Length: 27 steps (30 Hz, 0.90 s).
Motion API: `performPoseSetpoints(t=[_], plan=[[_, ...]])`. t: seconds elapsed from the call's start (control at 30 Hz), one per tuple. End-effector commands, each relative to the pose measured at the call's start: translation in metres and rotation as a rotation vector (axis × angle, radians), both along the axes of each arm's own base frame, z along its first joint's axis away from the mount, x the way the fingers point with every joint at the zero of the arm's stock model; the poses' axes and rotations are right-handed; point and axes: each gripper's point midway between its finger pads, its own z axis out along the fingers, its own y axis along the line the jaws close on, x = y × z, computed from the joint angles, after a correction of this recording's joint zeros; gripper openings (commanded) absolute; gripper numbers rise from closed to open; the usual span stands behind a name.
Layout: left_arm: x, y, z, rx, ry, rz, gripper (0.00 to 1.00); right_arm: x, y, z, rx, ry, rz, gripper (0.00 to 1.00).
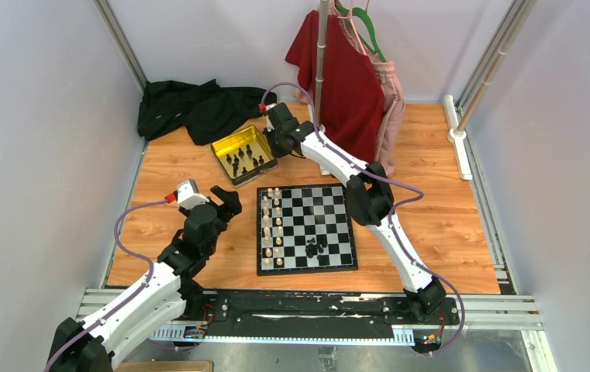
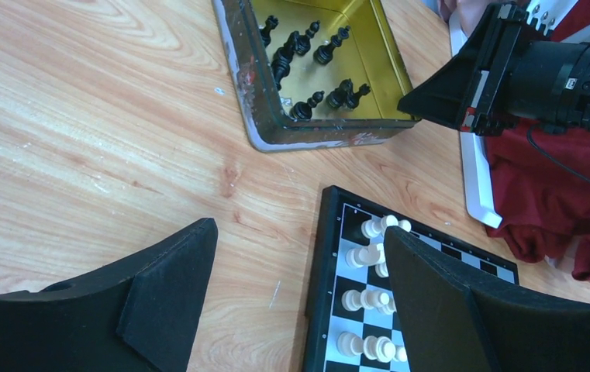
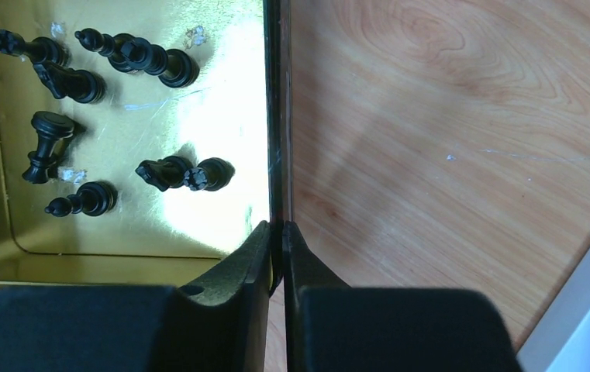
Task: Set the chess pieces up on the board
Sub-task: Pick up the storage box at the center of the board.
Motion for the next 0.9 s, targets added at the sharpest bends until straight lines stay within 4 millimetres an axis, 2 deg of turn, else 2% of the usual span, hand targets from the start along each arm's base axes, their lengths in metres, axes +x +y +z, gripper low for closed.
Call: performPoseSetpoints(t=[0.0,0.1,0.3,0.43,0.6,0.87], plan=[[-0.001,0.009,0.003,-0.003,-0.027,0.044,0.85,0.001,-0.013,-0.014,-0.065,0.018,0.002,0.09],[-0.002,0.01,0.002,-0.005,-0.028,0.045,0.85,-0.002,-0.016,-0.013,-0.071,0.021,0.001,0.0],[-0.004,0.012,0.003,0.007,-0.024,0.049,0.85,-0.004,-0.017,0.0,-0.055,0.011,-0.014,0.0],[-0.005,0.015,0.004,0.017,-0.023,0.059,0.85,-0.004,-0.014,0.02,-0.027,-0.026,-0.021,0.0],[-0.007,0.019,0.007,0.021,-0.029,0.071,0.85,-0.003,-0.022,0.049,-0.04,-0.095,-0.055,0.0],[-0.009,0.022,0.01,0.043,-0.02,0.073,0.85,-0.016,-0.036,0.096,-0.025,-0.163,-0.083,0.0]])
